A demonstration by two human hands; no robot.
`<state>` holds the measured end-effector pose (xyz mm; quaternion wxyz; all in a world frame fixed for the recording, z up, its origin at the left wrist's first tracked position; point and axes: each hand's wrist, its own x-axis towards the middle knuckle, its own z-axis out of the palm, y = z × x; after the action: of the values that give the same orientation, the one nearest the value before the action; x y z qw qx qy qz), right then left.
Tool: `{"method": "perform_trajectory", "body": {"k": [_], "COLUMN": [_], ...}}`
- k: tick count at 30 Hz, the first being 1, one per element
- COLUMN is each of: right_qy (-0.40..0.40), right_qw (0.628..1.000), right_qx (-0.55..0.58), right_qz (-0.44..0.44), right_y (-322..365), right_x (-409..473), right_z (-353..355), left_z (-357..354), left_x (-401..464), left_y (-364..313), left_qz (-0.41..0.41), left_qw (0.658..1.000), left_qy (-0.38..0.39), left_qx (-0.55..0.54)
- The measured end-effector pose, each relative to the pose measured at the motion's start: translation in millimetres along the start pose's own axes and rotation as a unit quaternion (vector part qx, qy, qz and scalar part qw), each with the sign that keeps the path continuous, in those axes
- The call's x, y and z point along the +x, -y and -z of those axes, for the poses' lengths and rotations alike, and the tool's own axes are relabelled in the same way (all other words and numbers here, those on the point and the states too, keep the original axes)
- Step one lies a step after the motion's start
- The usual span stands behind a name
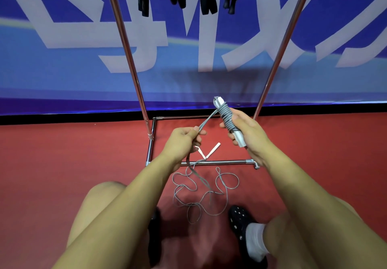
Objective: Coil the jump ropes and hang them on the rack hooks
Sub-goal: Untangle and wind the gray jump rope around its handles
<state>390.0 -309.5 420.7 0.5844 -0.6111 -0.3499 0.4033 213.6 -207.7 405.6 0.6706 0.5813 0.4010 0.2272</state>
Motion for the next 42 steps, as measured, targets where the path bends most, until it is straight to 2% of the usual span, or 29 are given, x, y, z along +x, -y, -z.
{"method": "perform_trajectory", "body": {"k": [7,12,18,24,28,32,38,42], "right_qy": [-0.021,-0.021,-0.028,-0.046,-0.054,-0.045,0.007,0.041], "right_qw": [0.999,0.995,0.987,0.965,0.946,0.915,0.862,0.864], "right_qx": [-0.044,-0.086,-0.151,-0.255,-0.315,-0.394,-0.487,-0.474], "right_qz": [0.025,0.042,0.036,0.043,0.05,0.074,0.141,0.165], "right_y": [4.0,-2.8,-10.3,-12.5,-9.8,-8.4,-9.1,-12.6], "right_x": [-3.3,0.4,3.6,0.9,-2.8,-8.0,-15.5,-15.4], "right_z": [-5.3,-8.5,-7.9,-9.2,-8.8,-15.2,-26.0,-23.0], "left_z": [-2.2,-7.6,-5.9,-4.6,-7.6,-11.2,-6.9,0.0], "left_x": [-4.1,-22.1,-19.4,-8.9,-10.0,-13.9,-15.1,-11.0], "left_y": [-15.3,-25.6,-21.8,-9.5,-9.4,-12.7,-10.2,-3.2], "left_qz": [0.051,-0.045,-0.109,-0.108,-0.076,-0.026,0.076,0.113], "left_qw": [0.996,0.996,0.976,0.966,0.978,0.985,0.983,0.983], "left_qy": [-0.017,-0.032,-0.036,-0.038,-0.036,-0.077,-0.102,-0.091], "left_qx": [-0.066,0.074,0.185,0.23,0.192,0.154,0.131,0.115]}}
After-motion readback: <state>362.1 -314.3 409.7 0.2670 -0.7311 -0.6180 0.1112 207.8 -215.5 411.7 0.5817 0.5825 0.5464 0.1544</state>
